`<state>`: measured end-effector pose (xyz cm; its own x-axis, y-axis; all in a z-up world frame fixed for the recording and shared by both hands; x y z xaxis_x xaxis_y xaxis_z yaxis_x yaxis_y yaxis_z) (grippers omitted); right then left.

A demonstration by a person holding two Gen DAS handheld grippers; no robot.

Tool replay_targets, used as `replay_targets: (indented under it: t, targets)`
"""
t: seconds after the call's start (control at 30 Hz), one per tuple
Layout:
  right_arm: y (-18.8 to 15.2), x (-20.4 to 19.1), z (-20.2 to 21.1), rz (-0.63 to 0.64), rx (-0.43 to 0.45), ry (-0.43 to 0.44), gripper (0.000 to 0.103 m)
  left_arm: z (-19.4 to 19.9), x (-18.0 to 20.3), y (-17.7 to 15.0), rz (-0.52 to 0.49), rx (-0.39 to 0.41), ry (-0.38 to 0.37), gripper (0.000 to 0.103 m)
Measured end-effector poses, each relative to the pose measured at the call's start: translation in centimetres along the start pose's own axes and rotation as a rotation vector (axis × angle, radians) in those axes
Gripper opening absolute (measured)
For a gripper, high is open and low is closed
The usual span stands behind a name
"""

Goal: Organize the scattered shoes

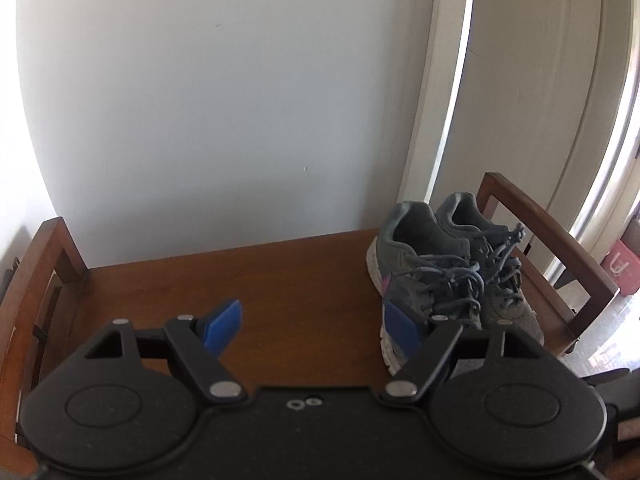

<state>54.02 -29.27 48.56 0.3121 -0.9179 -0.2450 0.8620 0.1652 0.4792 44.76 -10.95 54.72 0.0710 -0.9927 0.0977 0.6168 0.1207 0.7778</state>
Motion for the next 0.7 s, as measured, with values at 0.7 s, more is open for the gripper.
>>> replay_targets:
  t: [0.7]
  targets:
    - [-11.8, 1.9, -7.0, -0.138, -0.205, -0.05, 0.042, 3.0, -2.5, -5.6, -0.085, -0.082, -0.056, 0.079]
Point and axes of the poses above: each gripper's, at about its wrist camera, not at the fingertips, and z roughly against the way its jaws point, x to its right, y to its top, the point moved 3 cm from there along -z, roughly the way its jaws point, and after that the axes turned 3 degrees about z, right-handed, at the moved point
